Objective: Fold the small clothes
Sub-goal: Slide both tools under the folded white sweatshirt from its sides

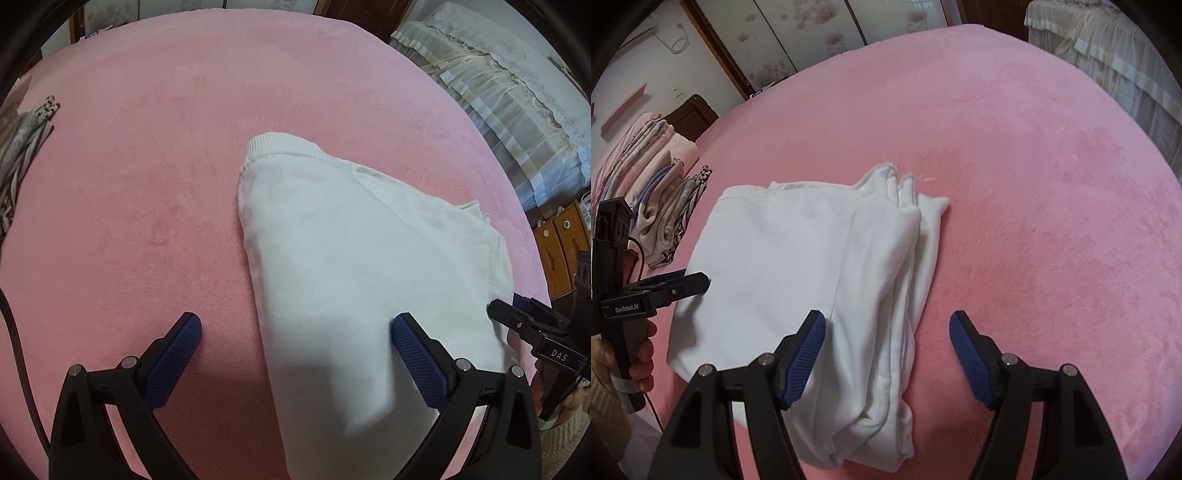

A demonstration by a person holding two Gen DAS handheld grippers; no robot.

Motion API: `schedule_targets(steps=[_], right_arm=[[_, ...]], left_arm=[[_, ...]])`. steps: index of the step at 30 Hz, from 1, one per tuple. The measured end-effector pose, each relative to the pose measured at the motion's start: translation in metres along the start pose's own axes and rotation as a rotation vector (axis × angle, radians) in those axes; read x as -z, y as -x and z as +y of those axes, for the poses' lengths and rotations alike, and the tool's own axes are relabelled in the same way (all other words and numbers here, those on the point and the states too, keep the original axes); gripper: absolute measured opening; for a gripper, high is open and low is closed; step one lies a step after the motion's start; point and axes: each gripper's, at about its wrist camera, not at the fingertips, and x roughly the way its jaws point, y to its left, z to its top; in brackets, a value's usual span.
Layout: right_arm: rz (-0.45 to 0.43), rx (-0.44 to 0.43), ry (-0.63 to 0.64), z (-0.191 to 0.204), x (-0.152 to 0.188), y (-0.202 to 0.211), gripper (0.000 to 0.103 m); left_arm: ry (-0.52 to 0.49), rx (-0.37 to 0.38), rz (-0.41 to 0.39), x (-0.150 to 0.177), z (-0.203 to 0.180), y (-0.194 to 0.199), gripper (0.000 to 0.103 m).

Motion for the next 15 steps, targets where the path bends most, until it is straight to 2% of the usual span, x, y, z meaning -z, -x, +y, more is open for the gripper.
schedule_targets(steps=[11, 15], right_arm=[[0.043, -0.169, -0.064, -0.012, -0.001, -0.021, 0.072], [0.046, -0.199, -0.059, -0.010, -0.001, -0.026, 0.072]], left_arm=[[0.065, 0.135, 0.002, 0.010, 0.024, -0.021, 0.102], [0.065, 0.163, 0.004, 0.016, 0.031, -0.024, 0.102]])
